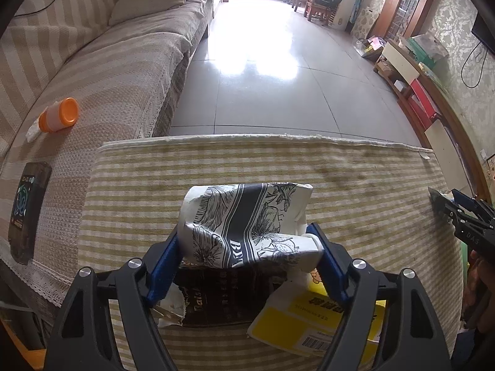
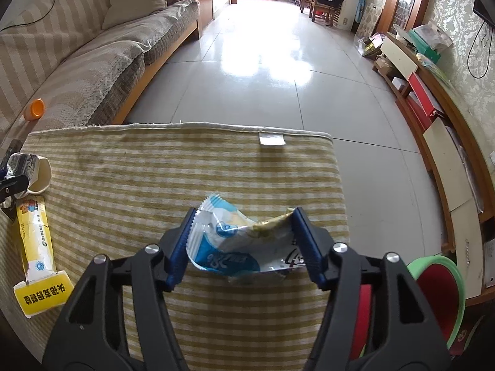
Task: Collect trash
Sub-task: 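Grasp the black-and-white paper bag with the left tool while the right tool grasps the blue wrapper, then lift the paper bag and wrapper and carry both over the red bin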
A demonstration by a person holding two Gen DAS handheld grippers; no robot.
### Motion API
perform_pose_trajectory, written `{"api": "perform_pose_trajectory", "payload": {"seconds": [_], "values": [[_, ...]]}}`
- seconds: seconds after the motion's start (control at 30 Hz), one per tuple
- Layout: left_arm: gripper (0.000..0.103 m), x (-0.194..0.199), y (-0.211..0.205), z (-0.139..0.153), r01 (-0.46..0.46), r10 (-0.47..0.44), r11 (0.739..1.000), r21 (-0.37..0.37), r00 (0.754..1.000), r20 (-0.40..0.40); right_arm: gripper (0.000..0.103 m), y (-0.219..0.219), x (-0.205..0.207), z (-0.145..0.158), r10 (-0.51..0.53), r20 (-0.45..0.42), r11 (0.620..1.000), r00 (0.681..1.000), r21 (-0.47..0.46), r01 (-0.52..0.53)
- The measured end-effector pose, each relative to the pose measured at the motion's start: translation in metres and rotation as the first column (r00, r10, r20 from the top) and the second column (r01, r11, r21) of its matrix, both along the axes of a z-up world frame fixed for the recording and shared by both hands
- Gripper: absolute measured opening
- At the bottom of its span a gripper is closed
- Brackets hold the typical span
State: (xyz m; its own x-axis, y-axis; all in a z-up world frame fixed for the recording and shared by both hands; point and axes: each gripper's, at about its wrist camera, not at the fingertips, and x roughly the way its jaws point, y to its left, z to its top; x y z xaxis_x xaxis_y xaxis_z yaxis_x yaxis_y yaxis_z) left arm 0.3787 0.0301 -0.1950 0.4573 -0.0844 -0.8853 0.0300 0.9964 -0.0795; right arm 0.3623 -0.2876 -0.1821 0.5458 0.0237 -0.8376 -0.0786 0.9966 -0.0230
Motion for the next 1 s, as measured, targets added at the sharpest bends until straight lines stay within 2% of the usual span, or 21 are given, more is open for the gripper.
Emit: {"api": "perform_pose_trajectory", "payload": {"seconds": [0.07, 0.1, 0.5, 0.77, 1.0], "values": [[0.074, -0.001, 0.001, 0.004, -0.006, 0.006, 1.000, -0.002, 1.000, 0.011, 0.045, -0.002, -0.002, 0.004, 0.001, 0.000, 1.000, 1.000, 0.018, -0.001], [0.074, -0.002, 0.001, 0.008, -0.008, 0.008, 1.000, 0.000, 1.000, 0.021, 0.035, -0.002, -0.002, 0.006, 0.001, 0.000, 1.000, 1.000, 0.027, -0.001], [0.074, -0.022, 0.008, 0.044, -0.035, 0.035, 0.999, 0.002, 0.995, 0.092, 0.027, 0.006, -0.033, 0.044, 0.032, 0.052, 0.991, 0.998, 0.128, -0.039], [0.074, -0.049, 0.011, 0.068, -0.049, 0.050, 0.999, -0.017, 0.991, 0.126, 0.023, 0.016, -0.057, 0.067, 0.065, 0.072, 0.985, 0.995, 0.157, -0.075], [0.074, -0.074, 0.007, 0.100, -0.040, 0.047, 0.998, -0.039, 0.984, 0.171, 0.022, 0.017, -0.085, 0.096, 0.079, 0.111, 0.979, 0.991, 0.177, -0.098]]}}
